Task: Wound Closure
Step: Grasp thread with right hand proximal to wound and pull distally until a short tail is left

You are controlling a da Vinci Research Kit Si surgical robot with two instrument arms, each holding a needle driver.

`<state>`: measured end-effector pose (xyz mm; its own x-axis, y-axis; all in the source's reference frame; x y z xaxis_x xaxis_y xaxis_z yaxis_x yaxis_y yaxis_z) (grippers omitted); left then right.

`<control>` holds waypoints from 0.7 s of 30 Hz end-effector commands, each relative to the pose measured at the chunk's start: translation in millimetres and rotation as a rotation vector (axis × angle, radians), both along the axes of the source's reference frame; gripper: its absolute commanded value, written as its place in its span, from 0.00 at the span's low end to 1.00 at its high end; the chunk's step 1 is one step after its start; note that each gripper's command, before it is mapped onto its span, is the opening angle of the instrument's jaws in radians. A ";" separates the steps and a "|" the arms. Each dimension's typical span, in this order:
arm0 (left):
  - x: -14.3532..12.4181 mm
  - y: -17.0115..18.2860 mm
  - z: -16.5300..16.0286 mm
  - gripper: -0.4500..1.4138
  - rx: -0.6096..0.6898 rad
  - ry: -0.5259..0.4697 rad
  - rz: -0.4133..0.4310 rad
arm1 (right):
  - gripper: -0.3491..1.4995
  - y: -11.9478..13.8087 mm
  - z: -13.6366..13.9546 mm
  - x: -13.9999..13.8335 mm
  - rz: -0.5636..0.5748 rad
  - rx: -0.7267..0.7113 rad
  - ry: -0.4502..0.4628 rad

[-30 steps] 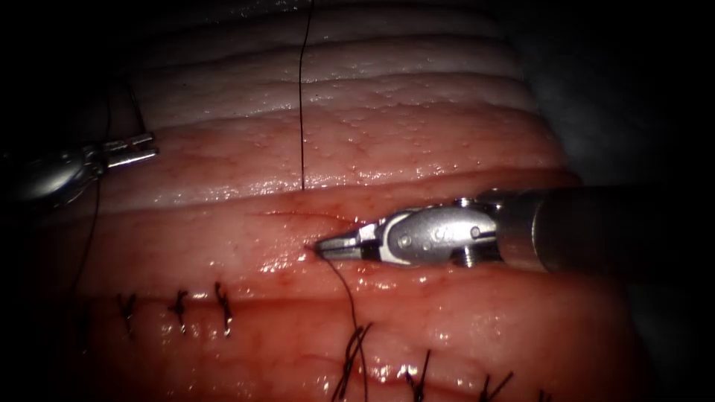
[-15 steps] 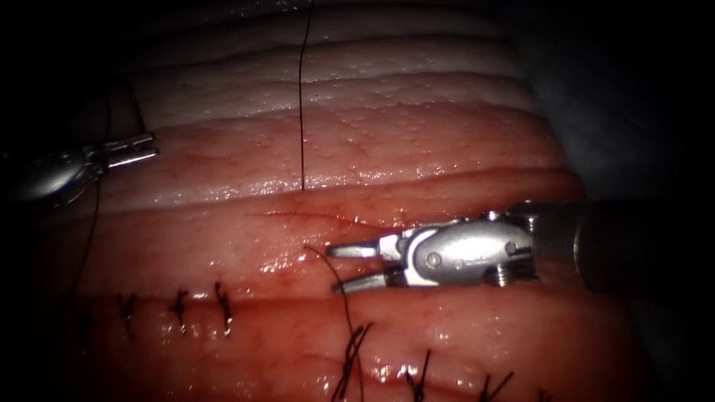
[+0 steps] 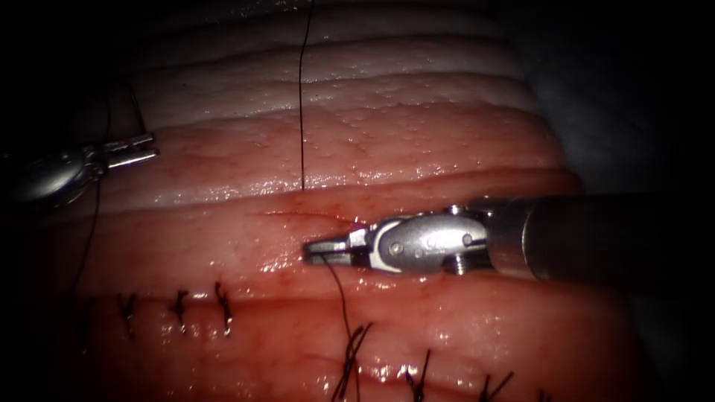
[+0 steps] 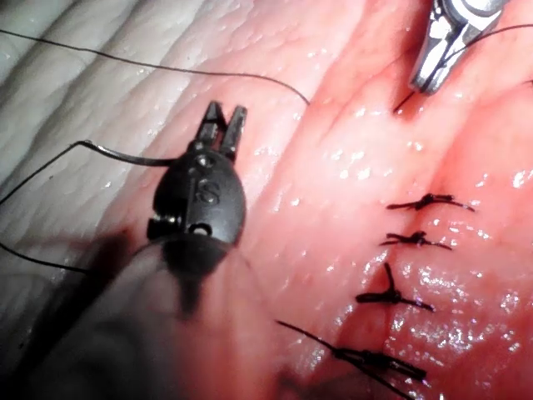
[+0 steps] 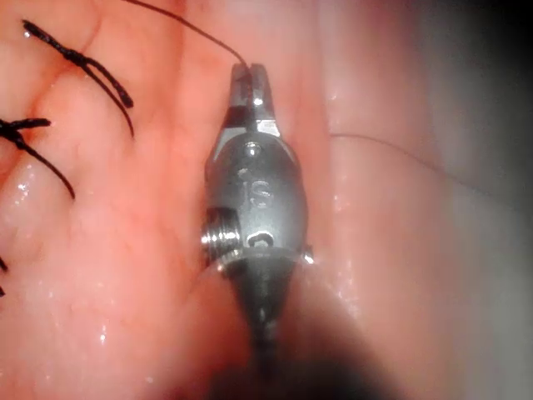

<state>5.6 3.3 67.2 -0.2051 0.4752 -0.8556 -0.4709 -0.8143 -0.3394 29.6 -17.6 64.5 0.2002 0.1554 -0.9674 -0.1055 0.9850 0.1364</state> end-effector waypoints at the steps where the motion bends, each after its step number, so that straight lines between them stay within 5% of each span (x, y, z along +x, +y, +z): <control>1: -0.5 0.2 0.5 0.00 -0.001 -0.001 0.001 | 0.00 0.1 0.0 0.1 -0.002 0.007 -0.004; 7: -0.5 0.2 0.7 0.00 -0.001 0.001 0.003 | 0.00 -2.6 -3.7 -0.9 -0.048 0.020 -0.004; 18: -0.7 0.2 0.8 0.00 -0.001 0.003 0.004 | 0.00 -11.8 -14.7 0.3 -0.313 -0.135 -0.074; 21: -0.7 0.2 0.8 0.00 0.000 0.004 0.006 | 0.00 -16.4 -18.2 1.3 -0.462 -0.172 -0.089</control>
<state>5.5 3.3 67.5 -0.2121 0.4744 -0.8544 -0.4685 -0.8166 -0.3371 29.8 -32.4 46.7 0.3004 -0.1266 -0.9454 0.3200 0.9471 -0.0251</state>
